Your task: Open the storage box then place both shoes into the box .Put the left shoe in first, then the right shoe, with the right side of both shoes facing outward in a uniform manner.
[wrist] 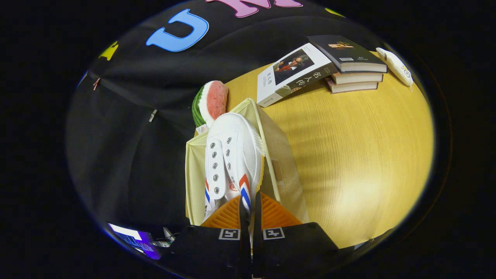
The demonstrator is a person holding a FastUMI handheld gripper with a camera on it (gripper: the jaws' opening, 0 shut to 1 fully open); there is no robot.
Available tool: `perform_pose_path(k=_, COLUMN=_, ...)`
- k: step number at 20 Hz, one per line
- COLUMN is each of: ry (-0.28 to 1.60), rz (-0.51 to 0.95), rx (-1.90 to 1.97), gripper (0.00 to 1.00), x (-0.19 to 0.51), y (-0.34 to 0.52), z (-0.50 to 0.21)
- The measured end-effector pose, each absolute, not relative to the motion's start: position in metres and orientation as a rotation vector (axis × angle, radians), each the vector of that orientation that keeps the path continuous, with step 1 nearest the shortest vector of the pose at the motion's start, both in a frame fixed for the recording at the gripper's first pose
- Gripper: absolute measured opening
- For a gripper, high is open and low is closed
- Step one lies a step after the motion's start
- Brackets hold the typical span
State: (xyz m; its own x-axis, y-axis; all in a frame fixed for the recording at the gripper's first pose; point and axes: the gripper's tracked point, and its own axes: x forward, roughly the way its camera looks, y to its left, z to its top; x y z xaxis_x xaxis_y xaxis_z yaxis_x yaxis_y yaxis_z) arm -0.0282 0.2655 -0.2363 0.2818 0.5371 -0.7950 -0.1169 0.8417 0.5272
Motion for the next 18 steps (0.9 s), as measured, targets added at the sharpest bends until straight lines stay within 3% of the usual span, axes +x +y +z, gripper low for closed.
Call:
perform_pose_path(k=3, ry=1.202, rz=0.466, rx=0.41, gripper=0.08, x=-0.032, y=0.265, z=-0.231)
perform_pose_path(k=4, ry=1.185, rz=0.493, rx=0.448, gripper=0.14, x=-0.032, y=0.275, z=-0.221)
perform_pose_path(k=5, ry=1.155, rz=0.514, rx=0.486, gripper=0.37, x=-0.026, y=0.281, z=-0.208)
perform_pose_path(k=6, ry=1.122, rz=0.523, rx=0.503, gripper=0.46, x=-0.02, y=0.284, z=-0.2)
perform_pose_path(k=9, ry=1.003, rz=0.559, rx=0.437, gripper=0.97, x=-0.012, y=0.273, z=-0.172)
perform_pose_path(k=13, ry=0.814, rz=0.574, rx=0.321, gripper=0.99, x=-0.005, y=0.244, z=-0.138)
perform_pose_path(k=18, ry=0.627, rz=0.469, rx=0.276, gripper=0.98, x=0.014, y=0.177, z=-0.109)
